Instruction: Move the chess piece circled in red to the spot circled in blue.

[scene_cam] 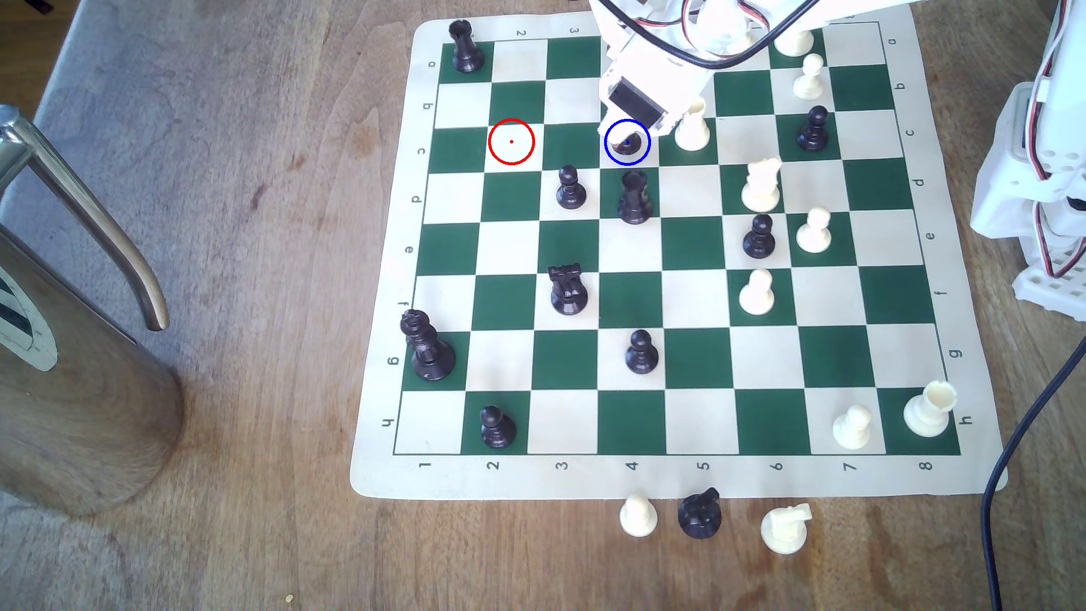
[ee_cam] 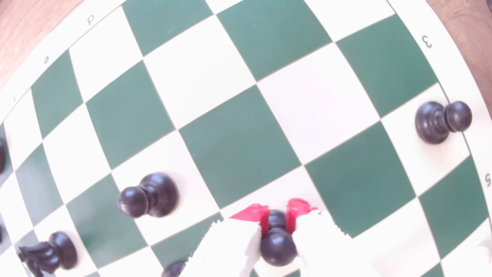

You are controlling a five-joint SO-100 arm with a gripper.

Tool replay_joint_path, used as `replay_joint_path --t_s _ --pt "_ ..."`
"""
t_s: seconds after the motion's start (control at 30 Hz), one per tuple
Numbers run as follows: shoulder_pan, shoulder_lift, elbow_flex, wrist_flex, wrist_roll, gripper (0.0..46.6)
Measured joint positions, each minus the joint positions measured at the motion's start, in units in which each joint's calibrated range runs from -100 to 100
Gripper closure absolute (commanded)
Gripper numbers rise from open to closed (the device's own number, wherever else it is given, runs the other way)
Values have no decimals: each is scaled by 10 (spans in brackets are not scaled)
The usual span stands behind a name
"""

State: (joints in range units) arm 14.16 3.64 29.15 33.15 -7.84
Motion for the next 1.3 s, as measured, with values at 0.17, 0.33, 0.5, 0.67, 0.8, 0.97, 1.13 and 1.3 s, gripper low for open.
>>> replay_joint_path --t_s 0.17,0.33,0.5,0.67,0.8,0.97,1.13,1.3 --pt "0 0 5 0 6 461" --pt "0 0 11 0 6 457" --pt "0 0 11 0 6 392" --pt "0 0 11 0 8 314" --pt "5 0 11 0 12 304" --pt "6 0 11 0 13 306" --pt "6 0 11 0 13 287" --pt "14 0 16 0 13 271"
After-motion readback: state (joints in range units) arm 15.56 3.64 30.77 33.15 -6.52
